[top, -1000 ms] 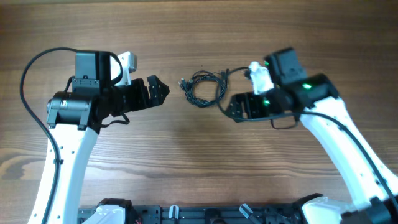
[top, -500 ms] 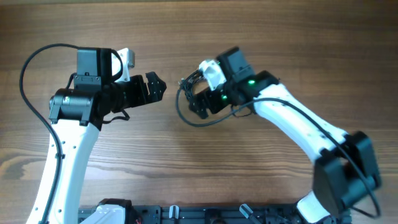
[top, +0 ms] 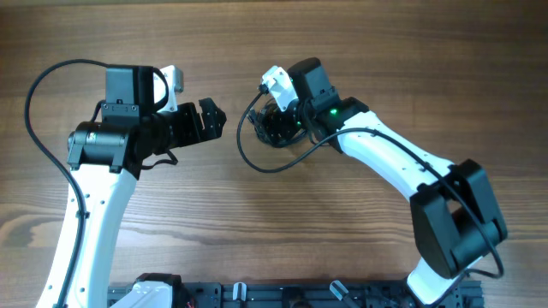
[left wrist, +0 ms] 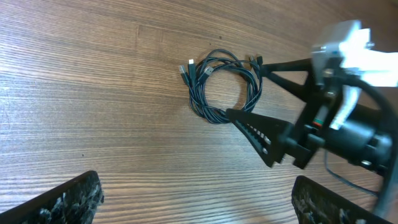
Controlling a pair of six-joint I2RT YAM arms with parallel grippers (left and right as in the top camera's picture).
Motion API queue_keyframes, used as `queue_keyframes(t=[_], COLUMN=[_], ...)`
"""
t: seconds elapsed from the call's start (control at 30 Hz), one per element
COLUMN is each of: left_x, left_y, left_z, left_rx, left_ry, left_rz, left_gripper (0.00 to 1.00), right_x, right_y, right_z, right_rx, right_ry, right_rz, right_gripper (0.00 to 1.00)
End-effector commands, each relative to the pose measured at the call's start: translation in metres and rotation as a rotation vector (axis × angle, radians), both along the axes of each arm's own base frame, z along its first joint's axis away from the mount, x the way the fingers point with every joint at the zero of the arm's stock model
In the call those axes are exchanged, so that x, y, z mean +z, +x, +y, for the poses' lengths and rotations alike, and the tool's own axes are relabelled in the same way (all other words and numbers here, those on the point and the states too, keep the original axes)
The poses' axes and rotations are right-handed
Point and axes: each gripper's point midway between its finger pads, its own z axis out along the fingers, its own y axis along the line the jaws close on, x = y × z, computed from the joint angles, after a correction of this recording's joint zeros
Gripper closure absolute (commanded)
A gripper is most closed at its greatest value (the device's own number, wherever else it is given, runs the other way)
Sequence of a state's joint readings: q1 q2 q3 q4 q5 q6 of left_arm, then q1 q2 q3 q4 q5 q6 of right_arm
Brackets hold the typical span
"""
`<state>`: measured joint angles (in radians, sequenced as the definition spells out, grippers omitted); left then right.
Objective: Untangle cables
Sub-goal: 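Move the right gripper to the black cable bundle and grasp it, then lift the cable bundle with the right gripper toward the left gripper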
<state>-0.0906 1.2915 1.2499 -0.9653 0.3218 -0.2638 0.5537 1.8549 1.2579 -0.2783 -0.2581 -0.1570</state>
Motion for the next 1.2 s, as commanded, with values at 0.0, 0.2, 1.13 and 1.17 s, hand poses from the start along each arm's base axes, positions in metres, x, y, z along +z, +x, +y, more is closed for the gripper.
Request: queue_keyframes(t=[0.0,0.2,1.13,1.17], left_x=[0.003,0.004,0.003,0.003], left_y=[0.003,0.003,0.003,0.003], left_z=[0.0,0.0,0.0,0.0], left_rx=[-0.014,-0.014,-0.014,-0.013], left_ry=[0.015,0.015,0.016,0.016], left_rz=[-0.016,-0.016,-0.016,-0.016], left_gripper=[0.0,0.0,0.0,0.0], right_x=[-0.037,-0.059,-0.107,-0.105], right_y=[0.001,-0.002,-0.038,-0.038], right_z=[0.002,0.004,0.006,0.007], right_rx=[-0.017,-0.025,-0.096,-0.097], right_ry=[-0.02,-0.017,0.019,0.022], right_rz=[0.077,0.135,0.436,0.44], right_gripper=[0.12,0.14,0.89,0.93])
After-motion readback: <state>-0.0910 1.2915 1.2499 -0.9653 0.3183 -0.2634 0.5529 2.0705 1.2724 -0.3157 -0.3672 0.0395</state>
